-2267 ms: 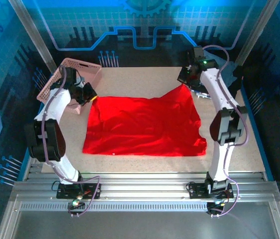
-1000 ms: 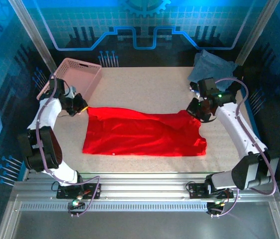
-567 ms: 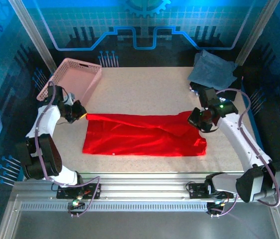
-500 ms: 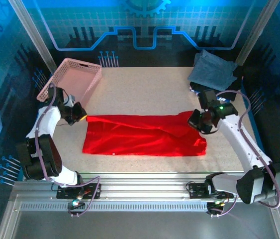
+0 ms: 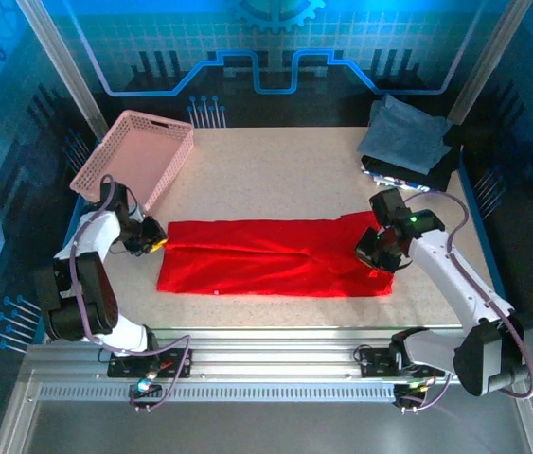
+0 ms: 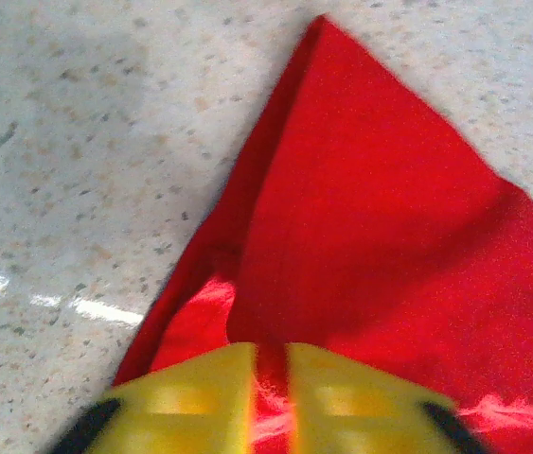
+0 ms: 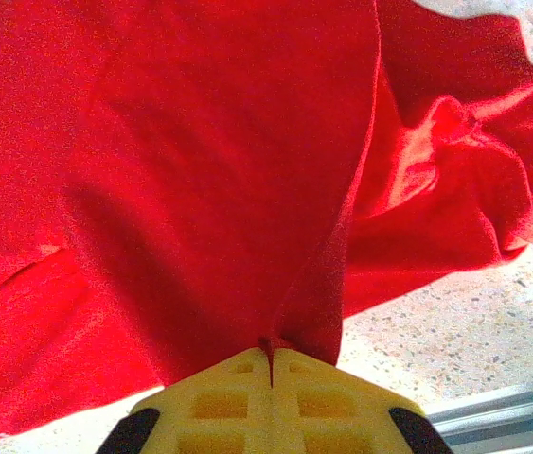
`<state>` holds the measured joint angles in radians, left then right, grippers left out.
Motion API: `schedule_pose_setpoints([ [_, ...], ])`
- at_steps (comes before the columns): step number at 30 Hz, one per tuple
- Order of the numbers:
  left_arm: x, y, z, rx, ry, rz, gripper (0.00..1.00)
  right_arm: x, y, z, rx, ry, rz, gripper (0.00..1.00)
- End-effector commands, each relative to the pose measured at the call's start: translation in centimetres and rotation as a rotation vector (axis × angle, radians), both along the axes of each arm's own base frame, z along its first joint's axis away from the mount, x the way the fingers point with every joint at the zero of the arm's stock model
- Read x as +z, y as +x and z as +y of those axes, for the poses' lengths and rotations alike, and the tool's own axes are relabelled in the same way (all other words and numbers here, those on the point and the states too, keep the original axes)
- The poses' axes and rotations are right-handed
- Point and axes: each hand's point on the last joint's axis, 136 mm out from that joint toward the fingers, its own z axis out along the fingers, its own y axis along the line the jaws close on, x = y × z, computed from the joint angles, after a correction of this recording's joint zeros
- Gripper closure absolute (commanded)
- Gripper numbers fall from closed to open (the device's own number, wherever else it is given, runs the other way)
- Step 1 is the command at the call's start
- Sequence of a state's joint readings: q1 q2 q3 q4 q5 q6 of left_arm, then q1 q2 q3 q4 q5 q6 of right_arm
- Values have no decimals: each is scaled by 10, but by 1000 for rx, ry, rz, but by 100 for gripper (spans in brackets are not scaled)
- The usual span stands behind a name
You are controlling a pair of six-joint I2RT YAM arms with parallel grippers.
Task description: Fold and stack the t-shirts
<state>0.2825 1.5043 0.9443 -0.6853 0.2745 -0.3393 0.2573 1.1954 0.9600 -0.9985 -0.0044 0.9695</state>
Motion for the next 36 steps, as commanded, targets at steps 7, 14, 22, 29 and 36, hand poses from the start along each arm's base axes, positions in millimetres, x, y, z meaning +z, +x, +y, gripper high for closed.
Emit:
schedule_pose_setpoints([
  [7,40,7,-13,31,44,-78,46,-36,-25,-5,-27,-24,75,93],
  [14,83,22,-122,-171,-138,-243,43,-54,-31,-10,-43,-48,110,94],
  [22,104,20,-271,-380,-550,-203,47,-39,-18,-3,-53,-7,60,96],
  [29,95,17,-358,-463,-715,-80,56,-41,-18,-6,-61,-7,75,97],
  [36,60,-14,-402,-471,-721,150,68,-35,-11,-7,-49,-5,66,97],
])
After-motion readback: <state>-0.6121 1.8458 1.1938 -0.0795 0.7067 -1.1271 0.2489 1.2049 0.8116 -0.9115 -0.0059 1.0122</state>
